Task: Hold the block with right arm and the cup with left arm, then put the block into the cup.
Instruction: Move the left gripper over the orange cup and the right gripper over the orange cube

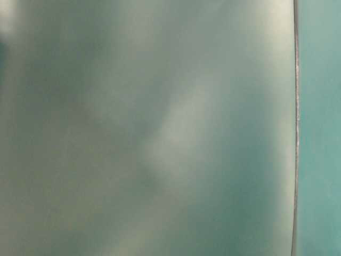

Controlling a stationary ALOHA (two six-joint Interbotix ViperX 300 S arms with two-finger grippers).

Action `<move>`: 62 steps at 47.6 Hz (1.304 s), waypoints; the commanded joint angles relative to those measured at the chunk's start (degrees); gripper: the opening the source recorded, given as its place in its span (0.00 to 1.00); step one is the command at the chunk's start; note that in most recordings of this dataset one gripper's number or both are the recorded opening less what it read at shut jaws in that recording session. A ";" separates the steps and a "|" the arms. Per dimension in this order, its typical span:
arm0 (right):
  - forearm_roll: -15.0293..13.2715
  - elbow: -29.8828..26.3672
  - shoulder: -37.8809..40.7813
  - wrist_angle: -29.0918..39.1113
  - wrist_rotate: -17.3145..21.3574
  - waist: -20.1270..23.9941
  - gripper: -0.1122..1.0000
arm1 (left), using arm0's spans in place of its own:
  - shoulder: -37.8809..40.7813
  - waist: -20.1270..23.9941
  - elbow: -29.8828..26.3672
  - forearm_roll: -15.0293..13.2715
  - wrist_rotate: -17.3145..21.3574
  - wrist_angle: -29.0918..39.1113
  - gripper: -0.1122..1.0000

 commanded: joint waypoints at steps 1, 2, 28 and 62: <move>0.00 -1.14 0.26 0.00 0.00 -0.44 0.10 | 0.18 1.23 -0.79 0.62 0.35 3.96 0.10; 0.00 -1.23 0.35 0.44 0.00 -0.53 0.10 | 0.09 1.49 -0.79 0.62 0.35 4.83 0.10; 0.09 -6.06 1.32 21.27 7.73 -0.79 0.10 | -2.20 9.67 -0.97 0.70 0.18 16.00 0.77; 0.00 -8.61 4.31 43.77 19.16 -0.79 0.10 | -0.53 25.75 -0.53 0.70 -3.69 26.81 0.87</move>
